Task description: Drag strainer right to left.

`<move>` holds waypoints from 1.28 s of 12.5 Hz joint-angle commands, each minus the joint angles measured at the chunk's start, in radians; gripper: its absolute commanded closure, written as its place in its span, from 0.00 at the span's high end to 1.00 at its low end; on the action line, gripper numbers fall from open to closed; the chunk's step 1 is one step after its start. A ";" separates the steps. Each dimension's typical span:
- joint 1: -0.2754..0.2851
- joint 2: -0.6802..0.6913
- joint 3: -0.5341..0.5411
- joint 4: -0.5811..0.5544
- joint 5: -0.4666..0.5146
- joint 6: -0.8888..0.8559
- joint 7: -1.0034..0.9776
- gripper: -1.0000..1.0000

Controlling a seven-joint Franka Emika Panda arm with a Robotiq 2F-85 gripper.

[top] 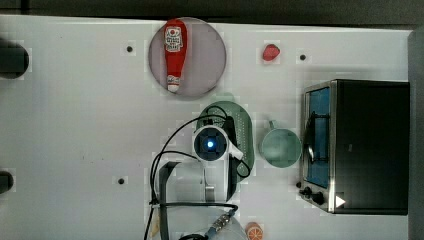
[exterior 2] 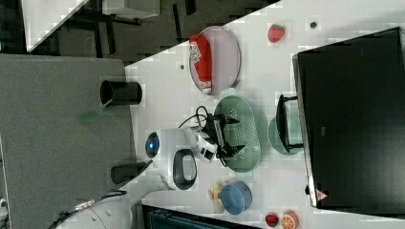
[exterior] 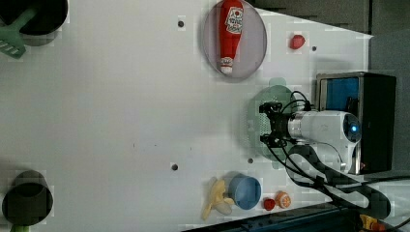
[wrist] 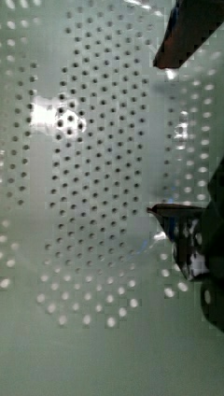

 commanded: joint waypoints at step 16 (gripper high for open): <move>0.212 -0.009 0.154 0.032 -0.006 -0.009 0.434 1.00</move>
